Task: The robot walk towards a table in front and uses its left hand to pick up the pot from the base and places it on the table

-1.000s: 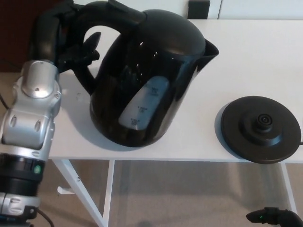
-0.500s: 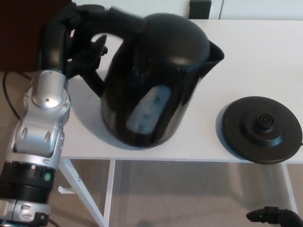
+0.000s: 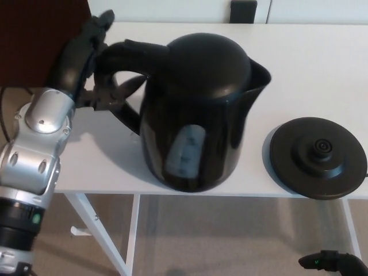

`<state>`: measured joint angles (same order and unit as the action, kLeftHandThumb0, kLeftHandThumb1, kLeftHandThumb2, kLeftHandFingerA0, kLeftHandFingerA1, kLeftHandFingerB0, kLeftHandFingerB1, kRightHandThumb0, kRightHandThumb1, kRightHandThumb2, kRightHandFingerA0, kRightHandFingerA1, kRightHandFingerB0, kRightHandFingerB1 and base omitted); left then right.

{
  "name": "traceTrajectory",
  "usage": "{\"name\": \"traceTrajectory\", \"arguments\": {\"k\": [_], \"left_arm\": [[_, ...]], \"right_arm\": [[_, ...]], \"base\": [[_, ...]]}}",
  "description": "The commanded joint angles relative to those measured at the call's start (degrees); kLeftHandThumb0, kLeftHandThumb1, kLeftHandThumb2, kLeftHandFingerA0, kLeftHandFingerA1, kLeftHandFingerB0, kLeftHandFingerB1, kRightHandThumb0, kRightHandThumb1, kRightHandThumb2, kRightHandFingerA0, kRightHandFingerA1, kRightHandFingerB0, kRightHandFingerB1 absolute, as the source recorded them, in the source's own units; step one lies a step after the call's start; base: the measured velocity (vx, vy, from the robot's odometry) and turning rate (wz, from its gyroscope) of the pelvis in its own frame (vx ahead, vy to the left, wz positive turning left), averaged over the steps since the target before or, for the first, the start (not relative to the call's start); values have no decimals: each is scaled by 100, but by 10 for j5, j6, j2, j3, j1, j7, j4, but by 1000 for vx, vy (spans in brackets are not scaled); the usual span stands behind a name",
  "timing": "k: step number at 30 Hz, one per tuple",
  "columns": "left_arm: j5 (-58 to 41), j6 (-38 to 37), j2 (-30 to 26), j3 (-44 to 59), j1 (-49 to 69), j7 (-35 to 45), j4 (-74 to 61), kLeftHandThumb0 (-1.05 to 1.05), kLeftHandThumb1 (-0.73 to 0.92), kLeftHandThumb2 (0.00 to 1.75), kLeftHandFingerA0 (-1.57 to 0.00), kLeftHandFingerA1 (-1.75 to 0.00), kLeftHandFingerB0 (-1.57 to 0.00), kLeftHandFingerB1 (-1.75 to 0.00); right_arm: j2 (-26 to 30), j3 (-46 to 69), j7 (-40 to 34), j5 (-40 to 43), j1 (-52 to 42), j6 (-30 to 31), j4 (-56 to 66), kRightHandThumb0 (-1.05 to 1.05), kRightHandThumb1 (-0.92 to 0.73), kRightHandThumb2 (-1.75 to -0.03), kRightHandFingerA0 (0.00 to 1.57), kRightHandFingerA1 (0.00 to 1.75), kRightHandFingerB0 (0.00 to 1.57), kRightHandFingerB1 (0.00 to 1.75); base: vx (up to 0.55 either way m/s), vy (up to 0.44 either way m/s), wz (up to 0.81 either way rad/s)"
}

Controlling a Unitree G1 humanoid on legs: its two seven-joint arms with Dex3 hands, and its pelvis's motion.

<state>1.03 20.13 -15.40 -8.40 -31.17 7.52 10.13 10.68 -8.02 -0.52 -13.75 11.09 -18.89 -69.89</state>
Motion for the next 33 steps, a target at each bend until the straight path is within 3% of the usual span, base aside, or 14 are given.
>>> {"name": "traceTrajectory", "arguments": {"k": [1, 7, 14, 15, 19, 20, 25, 33], "left_arm": [[-5, 35, -10, -5, 8, 52, -6, -52, 34, 65, 0, -3, 0, 0], [4, 36, -14, -3, 4, 62, 0, -52, 34, 65, 0, -4, 0, 0], [-10, 59, -46, 3, -12, 127, -2, -49, 31, 63, 0, -5, 0, 0], [-14, 63, -53, 4, -14, 140, -2, -44, 40, 64, 0, 0, 0, 0], [-20, 71, -59, 3, -22, 163, 4, -43, 43, 53, 0, 0, 0, 0], [-14, 51, -75, -3, -23, 180, 9, -55, 39, 64, 0, 0, 0, 0], [-26, 48, -102, 3, -23, 221, 4, -74, 41, 73, 0, 0, 0, 0], [-113, 63, -123, 77, -5, 301, -25, -80, 43, 77, 0, 0, 0, 0]], "right_arm": [[3, 7, 2, 5, 2, 8, 0, -38, -62, -59, 76, 47, 62, 44], [4, 4, 3, 2, 3, 7, 1, -38, -62, -57, 76, 47, 61, 43], [3, 9, 7, 7, 7, 11, -1, -38, -61, -57, 76, 47, 61, 43], [3, 9, 8, 7, 7, 11, -2, -38, -62, -59, 74, 48, 60, 44], [7, 11, 6, 6, 5, 7, -4, -37, -62, -58, 76, 48, 61, 44], [6, 12, 7, 7, 5, 11, 0, -35, -62, -58, 75, 47, 61, 44], [3, 9, 6, 3, 6, 10, -7, -35, -62, -58, 75, 48, 62, 44], [6, 0, -1, -4, -9, 1, -6, -33, -61, -57, 74, 47, 61, 43]], "base": [[0, 0, 0], [0, 0, 0], [0, 0, 0], [0, 0, 0], [0, 0, 0], [0, 0, 0], [0, 0, 0], [0, 0, 0]]}}
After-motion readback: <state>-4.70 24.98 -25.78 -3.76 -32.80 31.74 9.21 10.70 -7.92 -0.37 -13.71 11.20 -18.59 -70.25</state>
